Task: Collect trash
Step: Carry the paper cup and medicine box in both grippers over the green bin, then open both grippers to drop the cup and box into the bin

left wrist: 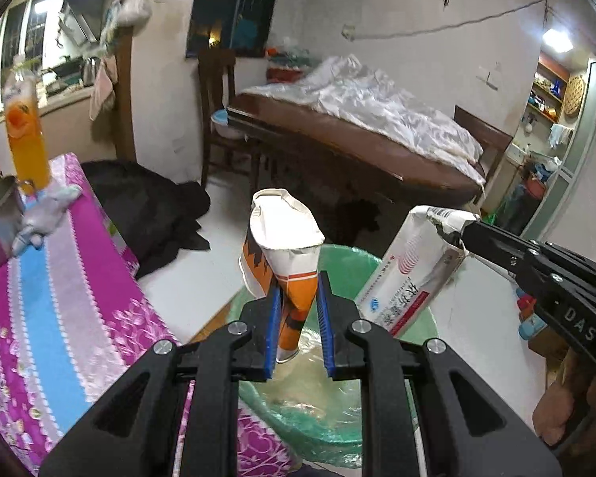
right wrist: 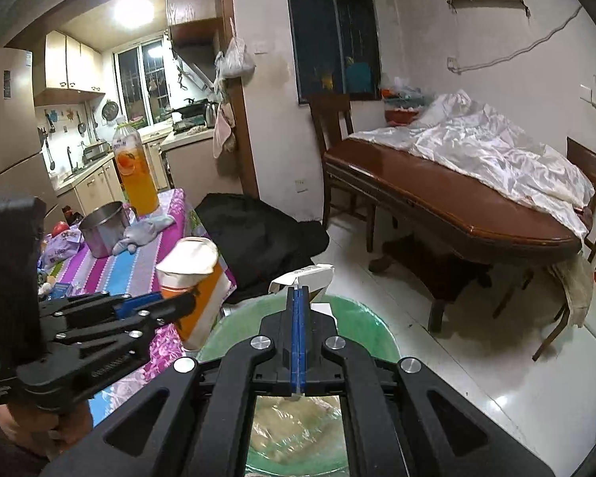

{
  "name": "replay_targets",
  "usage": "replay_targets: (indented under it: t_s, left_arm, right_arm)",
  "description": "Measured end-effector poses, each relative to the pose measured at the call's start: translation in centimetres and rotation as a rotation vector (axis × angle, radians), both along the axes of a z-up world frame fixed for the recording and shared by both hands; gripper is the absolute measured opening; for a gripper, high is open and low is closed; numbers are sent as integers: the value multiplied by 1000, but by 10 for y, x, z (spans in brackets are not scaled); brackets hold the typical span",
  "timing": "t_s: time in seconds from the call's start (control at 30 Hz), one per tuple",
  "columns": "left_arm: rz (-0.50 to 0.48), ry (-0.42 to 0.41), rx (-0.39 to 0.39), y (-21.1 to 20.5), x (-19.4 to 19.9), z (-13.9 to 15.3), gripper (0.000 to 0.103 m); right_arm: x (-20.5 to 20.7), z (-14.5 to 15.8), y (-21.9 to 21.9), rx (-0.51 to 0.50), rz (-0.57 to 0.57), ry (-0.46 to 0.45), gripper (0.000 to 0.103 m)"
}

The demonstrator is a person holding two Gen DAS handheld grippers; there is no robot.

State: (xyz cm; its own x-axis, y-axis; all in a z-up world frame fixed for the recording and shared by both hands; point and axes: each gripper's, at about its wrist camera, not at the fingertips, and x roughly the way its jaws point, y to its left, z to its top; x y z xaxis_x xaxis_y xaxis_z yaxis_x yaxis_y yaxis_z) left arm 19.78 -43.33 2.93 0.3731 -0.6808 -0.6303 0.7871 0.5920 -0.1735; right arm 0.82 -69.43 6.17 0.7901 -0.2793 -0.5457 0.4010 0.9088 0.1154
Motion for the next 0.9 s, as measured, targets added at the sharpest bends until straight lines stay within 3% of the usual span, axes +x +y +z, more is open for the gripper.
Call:
replay_targets:
  t_s: [0.47, 0.53, 0.57, 0.6, 0.9]
  left_arm:
    - [-39, 31, 46, -24, -1, -28, 18]
    - [-37, 25, 54, -27, 1, -30, 50]
    - [-29, 9, 56, -27, 0, -30, 76]
    - [-16, -13, 57, -27, -1, -30, 83]
    - [8, 6, 79, -27, 5, -40, 83]
  right_arm:
    - [2, -38, -10, 49, -25, 38, 1]
    - [3, -41, -14, 61, -34, 35, 6]
    - [2, -42, -15, 65, -47, 31, 25]
    - [-1, -43, -18, 69, -64, 21, 43]
    - [-6, -52, -24, 84, -78, 15, 44]
